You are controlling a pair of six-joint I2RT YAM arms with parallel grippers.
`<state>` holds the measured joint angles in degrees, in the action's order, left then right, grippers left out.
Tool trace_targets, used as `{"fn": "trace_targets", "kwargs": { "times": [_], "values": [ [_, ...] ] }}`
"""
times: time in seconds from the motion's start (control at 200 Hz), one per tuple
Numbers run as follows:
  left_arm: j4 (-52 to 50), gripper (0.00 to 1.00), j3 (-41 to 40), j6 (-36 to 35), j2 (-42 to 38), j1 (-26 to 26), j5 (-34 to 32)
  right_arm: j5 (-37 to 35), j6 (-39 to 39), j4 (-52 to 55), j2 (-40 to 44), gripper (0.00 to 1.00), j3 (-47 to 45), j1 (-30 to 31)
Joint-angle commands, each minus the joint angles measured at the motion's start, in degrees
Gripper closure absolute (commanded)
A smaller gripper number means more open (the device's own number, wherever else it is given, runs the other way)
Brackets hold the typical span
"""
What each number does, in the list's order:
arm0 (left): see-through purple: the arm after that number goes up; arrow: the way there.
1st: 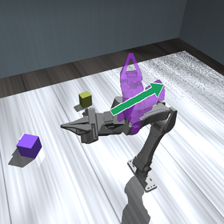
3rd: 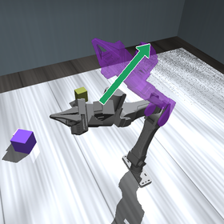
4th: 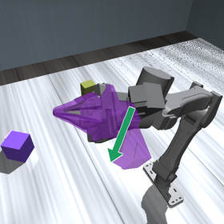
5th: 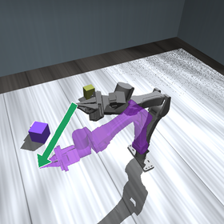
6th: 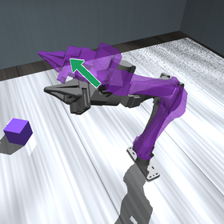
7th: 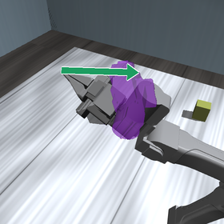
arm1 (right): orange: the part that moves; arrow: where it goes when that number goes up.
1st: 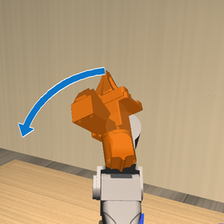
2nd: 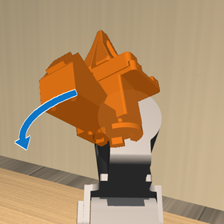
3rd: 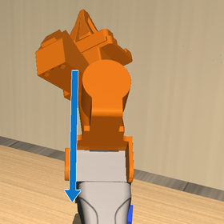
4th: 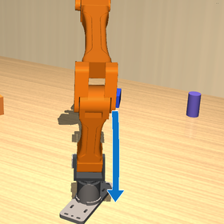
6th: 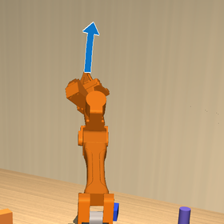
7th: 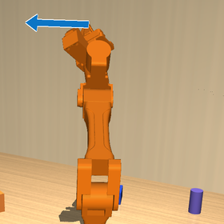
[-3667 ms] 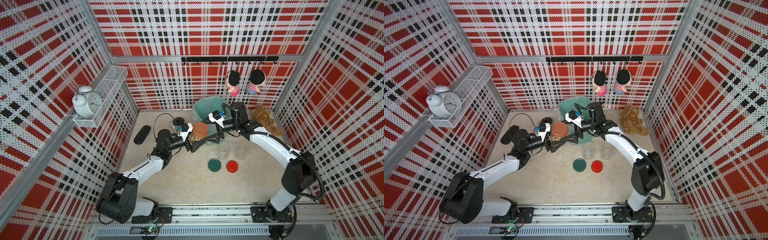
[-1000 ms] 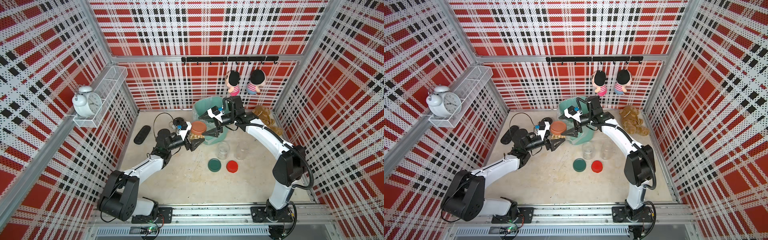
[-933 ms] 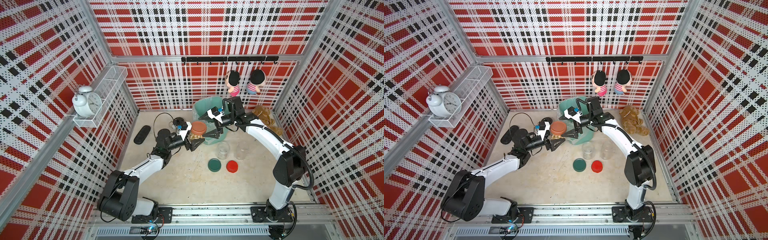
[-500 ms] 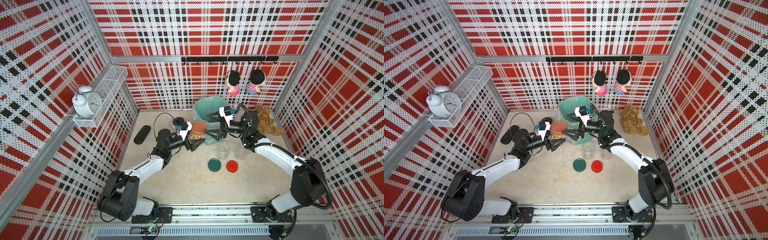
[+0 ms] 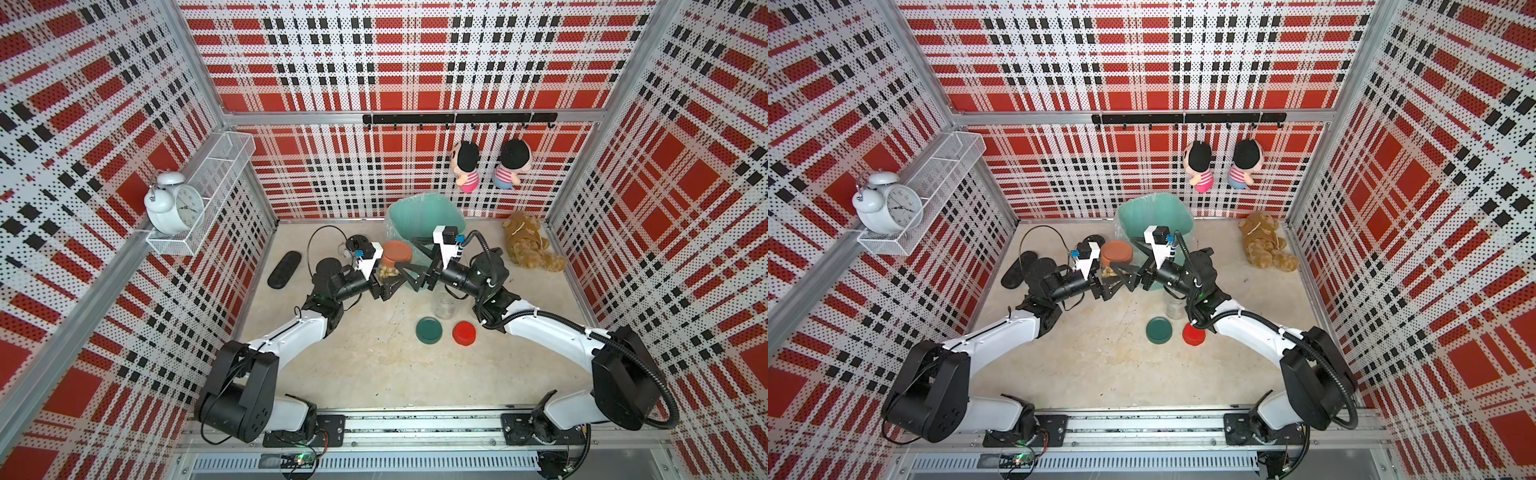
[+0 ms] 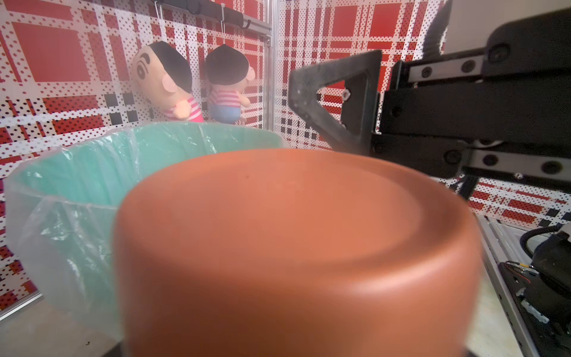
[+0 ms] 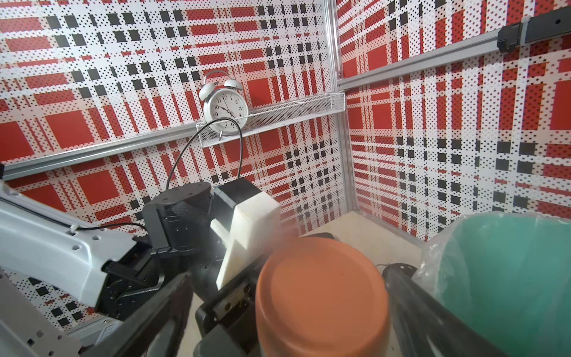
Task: Empty moldy peanuts from jars
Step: Unscrew the lid from the jar.
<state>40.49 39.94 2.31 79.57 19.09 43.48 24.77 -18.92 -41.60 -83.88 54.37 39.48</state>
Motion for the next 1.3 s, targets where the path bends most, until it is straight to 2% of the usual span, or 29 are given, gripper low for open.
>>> {"fn": "trace_targets", "kwargs": {
  "times": [0.0,0.21,0.506,0.967,1.298],
  "values": [
    [4.7,1.00,2.3,-0.5,-0.5,0.2,-0.4,-4.5,1.0,1.7,-2.0,0.00,2.3,1.4],
    [4.8,1.00,2.2,-0.5,-0.7,0.2,-0.6,-10.3,4.4,6.9,-4.1,0.00,4.6,4.9],
    [4.8,1.00,2.1,-0.6,-0.7,0.2,-0.5,-12.8,5.3,10.7,-6.2,0.00,7.0,5.3],
    [4.7,1.00,2.1,-0.3,-0.8,0.2,-0.2,-14.6,6.6,11.0,-7.0,0.00,7.7,5.4],
    [4.8,1.00,2.2,-0.1,-0.3,0.6,-0.1,-13.6,6.0,10.2,-7.8,0.05,8.1,5.3]
  ]
}}
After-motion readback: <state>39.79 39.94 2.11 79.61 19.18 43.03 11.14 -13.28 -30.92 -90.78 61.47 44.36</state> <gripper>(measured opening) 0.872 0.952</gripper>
